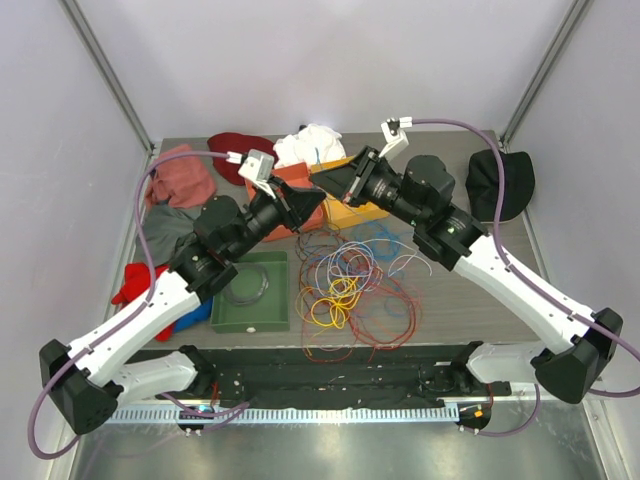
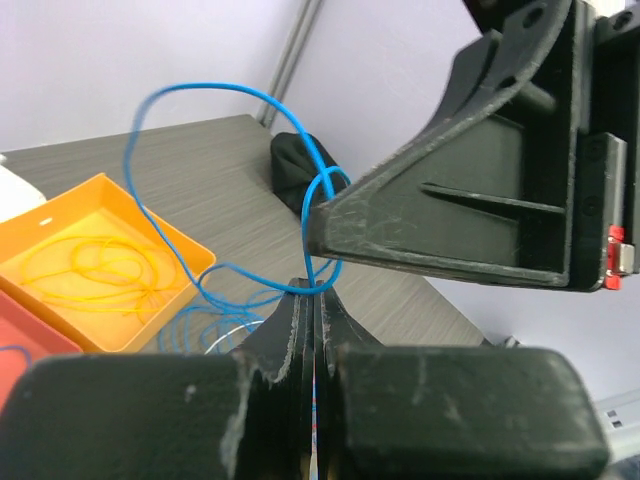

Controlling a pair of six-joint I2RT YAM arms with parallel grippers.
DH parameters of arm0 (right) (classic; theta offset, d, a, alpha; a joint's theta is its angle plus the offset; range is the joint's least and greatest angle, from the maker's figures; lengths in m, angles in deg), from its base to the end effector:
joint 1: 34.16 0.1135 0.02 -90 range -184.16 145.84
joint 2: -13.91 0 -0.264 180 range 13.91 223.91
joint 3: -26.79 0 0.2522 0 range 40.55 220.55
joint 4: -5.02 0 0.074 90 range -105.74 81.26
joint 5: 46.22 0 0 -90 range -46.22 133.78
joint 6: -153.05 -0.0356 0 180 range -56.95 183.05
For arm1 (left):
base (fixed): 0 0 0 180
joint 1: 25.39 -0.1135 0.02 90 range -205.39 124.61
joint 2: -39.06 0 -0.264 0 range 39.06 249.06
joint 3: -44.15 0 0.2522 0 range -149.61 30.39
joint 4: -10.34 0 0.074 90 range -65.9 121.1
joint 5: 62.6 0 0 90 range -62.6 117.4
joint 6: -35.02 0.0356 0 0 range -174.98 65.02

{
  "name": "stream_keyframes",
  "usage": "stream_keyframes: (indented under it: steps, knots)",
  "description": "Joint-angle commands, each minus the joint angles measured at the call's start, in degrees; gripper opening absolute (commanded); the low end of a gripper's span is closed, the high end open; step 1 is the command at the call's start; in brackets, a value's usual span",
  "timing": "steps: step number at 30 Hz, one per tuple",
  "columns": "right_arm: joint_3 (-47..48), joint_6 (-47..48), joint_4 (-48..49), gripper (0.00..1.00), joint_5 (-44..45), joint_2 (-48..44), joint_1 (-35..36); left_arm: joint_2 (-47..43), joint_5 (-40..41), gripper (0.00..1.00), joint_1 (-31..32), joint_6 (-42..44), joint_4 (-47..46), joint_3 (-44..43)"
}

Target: Untangle the cables

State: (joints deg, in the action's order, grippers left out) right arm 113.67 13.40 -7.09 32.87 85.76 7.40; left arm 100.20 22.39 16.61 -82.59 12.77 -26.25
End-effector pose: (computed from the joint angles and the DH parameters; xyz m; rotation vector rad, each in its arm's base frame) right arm 0.2126 0.1975 0.4353 -0.0502 1.6972 1.3832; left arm 0.1838 -0.1697 0.3983 0.2680 1.5175 -1.0453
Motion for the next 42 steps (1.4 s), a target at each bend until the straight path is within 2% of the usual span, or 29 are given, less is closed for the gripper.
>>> stream_keyframes:
  steps: [1,2,7,11,16,21,28,34,42]
  knots:
    - [-0.35,3.23,0.72,0.01,3.36,-3.30,0.36,-2.61,4.66,0.00,0.01,2.92,0.77,-0.92]
    - [-0.35,3.59,0.55,0.01,3.45,-3.21,0.36,-2.78,7.80,0.00,-0.07,3.62,1.39,-1.01]
    - [2.71,4.82,0.46,0.01,3.45,1.51,0.19,-2.70,13.53,0.00,-1.39,5.03,3.25,-1.89]
    - [9.30,6.05,0.11,0.01,2.48,7.40,-0.43,-0.33,15.30,0.00,-5.94,5.64,3.95,-5.05]
    - [21.24,7.64,-1.21,0.01,0.82,14.97,-2.62,4.06,13.20,0.00,-10.79,5.73,3.51,-11.19]
    - [28.29,6.67,-1.04,0.01,-0.95,23.05,-5.87,11.34,11.26,0.00,-14.57,5.82,0.89,-15.16]
    - [29.88,2.02,2.83,0.01,-6.30,30.88,-11.67,20.23,6.25,0.00,-20.72,1.35,-2.99,-19.03]
    - [30.85,1.66,4.76,0.01,-8.59,35.63,-13.87,25.24,3.52,0.00,-22.22,0.63,-4.66,-22.02]
    - [35.24,0.96,5.29,0.01,-9.56,38.09,-14.58,30.17,0.10,0.00,-22.58,1.69,-0.71,-35.28]
